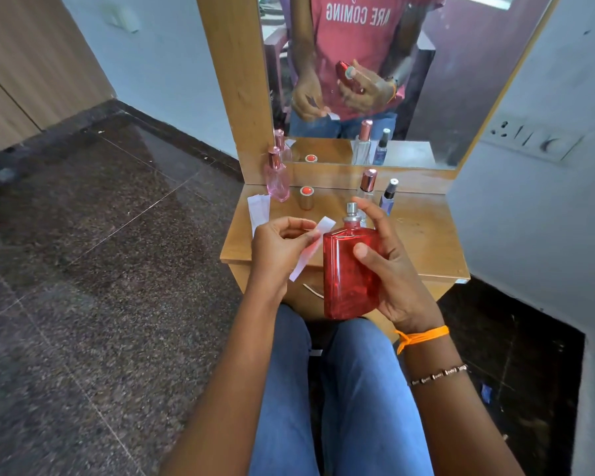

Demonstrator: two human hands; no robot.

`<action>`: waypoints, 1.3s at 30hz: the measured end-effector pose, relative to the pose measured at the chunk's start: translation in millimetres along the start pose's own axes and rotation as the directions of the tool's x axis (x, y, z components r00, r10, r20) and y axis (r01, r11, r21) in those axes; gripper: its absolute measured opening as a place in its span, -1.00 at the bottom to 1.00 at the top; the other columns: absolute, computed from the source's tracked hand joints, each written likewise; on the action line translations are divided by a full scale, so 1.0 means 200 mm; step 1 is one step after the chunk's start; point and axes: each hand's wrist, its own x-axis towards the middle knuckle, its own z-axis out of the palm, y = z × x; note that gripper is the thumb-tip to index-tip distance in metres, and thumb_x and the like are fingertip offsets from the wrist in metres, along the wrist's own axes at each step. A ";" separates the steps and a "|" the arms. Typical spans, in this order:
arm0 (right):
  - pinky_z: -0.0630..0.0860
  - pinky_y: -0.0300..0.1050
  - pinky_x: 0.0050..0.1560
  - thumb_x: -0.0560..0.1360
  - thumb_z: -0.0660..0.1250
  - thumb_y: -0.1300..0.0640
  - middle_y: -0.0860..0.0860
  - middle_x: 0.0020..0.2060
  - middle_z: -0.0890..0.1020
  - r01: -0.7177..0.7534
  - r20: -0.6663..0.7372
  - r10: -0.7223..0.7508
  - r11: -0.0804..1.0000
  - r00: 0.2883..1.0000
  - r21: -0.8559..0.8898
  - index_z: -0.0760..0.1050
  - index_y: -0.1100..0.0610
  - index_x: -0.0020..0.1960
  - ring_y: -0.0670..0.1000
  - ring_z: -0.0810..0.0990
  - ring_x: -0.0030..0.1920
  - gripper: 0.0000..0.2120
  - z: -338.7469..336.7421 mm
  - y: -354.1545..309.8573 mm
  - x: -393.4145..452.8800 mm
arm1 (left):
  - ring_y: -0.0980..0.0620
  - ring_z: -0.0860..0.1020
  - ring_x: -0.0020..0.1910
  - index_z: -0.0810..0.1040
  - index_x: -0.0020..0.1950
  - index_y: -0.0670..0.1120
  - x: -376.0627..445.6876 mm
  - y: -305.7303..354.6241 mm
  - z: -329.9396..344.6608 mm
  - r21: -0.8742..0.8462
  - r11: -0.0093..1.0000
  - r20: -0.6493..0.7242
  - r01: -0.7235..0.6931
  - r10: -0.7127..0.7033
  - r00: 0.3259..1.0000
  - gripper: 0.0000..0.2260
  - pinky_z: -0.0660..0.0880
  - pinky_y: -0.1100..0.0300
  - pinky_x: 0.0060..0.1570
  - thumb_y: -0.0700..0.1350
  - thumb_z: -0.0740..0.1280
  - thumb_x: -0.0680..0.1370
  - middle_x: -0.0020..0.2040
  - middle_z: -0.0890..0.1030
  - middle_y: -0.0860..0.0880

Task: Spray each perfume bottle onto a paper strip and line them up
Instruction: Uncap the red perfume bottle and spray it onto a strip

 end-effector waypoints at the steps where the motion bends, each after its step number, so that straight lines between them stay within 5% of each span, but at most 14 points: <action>1: 0.60 -0.17 -0.11 0.29 0.53 0.07 0.02 0.06 0.58 0.013 -0.024 -0.014 0.999 1.000 -0.042 0.43 -0.10 0.26 -0.07 0.62 -0.06 -0.42 0.00 0.00 0.00 | 0.09 0.62 -0.15 0.65 -0.12 -0.12 -0.01 0.01 0.00 -0.035 0.999 0.008 0.016 -0.016 1.000 -0.90 0.56 0.25 -0.05 -0.23 0.48 0.39 -0.19 0.67 -0.05; 5: 0.58 -0.07 0.05 0.36 0.47 0.26 -0.13 0.08 0.59 0.107 -0.153 -0.204 0.870 0.967 -0.482 0.40 -0.10 0.26 -0.10 0.60 0.02 -0.44 0.00 -0.03 0.02 | 0.02 0.62 -0.07 0.64 0.02 -0.21 -0.02 0.04 -0.02 -0.180 0.981 0.040 0.076 -0.070 0.997 -0.83 0.56 0.23 -0.04 -0.28 0.42 0.43 -0.09 0.68 -0.10; 8: 0.55 -0.06 -0.03 0.38 0.46 0.17 -0.13 0.11 0.57 0.053 -0.111 -0.303 0.484 0.946 -0.873 0.34 -0.20 0.31 -0.07 0.58 0.00 -0.40 0.02 -0.03 0.02 | 0.08 0.60 -0.09 0.64 0.02 -0.17 -0.03 0.06 -0.02 -0.197 0.977 0.038 0.077 -0.071 0.997 -0.83 0.52 0.31 -0.11 -0.29 0.40 0.44 -0.11 0.66 -0.02; 10: 0.55 -0.02 -0.12 0.40 0.44 0.13 -0.05 0.14 0.55 -0.002 -0.114 -0.330 0.320 0.937 -0.948 0.31 -0.19 0.36 0.06 0.58 0.02 -0.39 0.02 -0.02 0.01 | 0.08 0.60 -0.05 0.65 0.02 -0.15 -0.03 0.07 -0.01 -0.183 0.981 0.051 0.069 -0.061 0.997 -0.82 0.50 0.30 -0.09 -0.29 0.39 0.44 -0.08 0.67 -0.02; 17: 0.58 0.03 -0.21 0.42 0.42 0.13 0.04 0.13 0.54 -0.029 -0.062 -0.350 0.100 0.935 -0.995 0.30 -0.14 0.38 0.17 0.59 -0.01 -0.40 0.03 0.00 0.01 | 0.13 0.60 -0.10 0.64 0.05 -0.17 -0.06 0.08 0.02 -0.144 0.988 0.095 0.050 -0.037 0.995 -0.80 0.50 0.39 -0.18 -0.30 0.37 0.45 -0.07 0.67 -0.03; 26: 0.53 -0.01 -0.18 0.43 0.41 0.15 0.04 0.17 0.54 -0.045 -0.087 -0.337 0.130 0.937 -0.990 0.31 -0.11 0.38 0.17 0.59 0.01 -0.42 0.02 0.02 0.01 | 0.14 0.60 -0.12 0.64 0.04 -0.15 -0.07 0.06 0.03 -0.144 0.987 0.118 0.070 -0.054 0.992 -0.81 0.50 0.39 -0.21 -0.29 0.38 0.45 -0.13 0.65 0.05; 33: 0.51 -0.13 -0.18 0.44 0.37 0.21 -0.01 -0.09 0.61 0.010 -0.244 -0.335 0.606 0.910 -0.795 0.30 -0.06 0.34 -0.02 0.58 -0.22 -0.47 0.03 0.03 0.05 | 0.16 0.57 -0.15 0.62 0.07 -0.16 -0.08 0.03 0.02 -0.171 0.981 0.055 0.087 -0.079 0.995 -0.81 0.46 0.44 -0.26 -0.27 0.37 0.47 -0.13 0.64 0.03; 39: 0.54 0.05 0.02 0.40 0.23 0.29 0.05 0.18 0.53 0.083 -0.271 -0.389 0.689 0.881 -0.720 0.28 -0.04 0.36 0.10 0.57 -0.05 -0.43 0.07 0.10 0.14 | 0.08 0.59 -0.08 0.61 0.06 -0.16 -0.07 0.01 -0.02 -0.238 0.967 -0.037 0.088 -0.099 0.994 -0.82 0.54 0.33 -0.07 -0.28 0.39 0.47 -0.12 0.64 0.00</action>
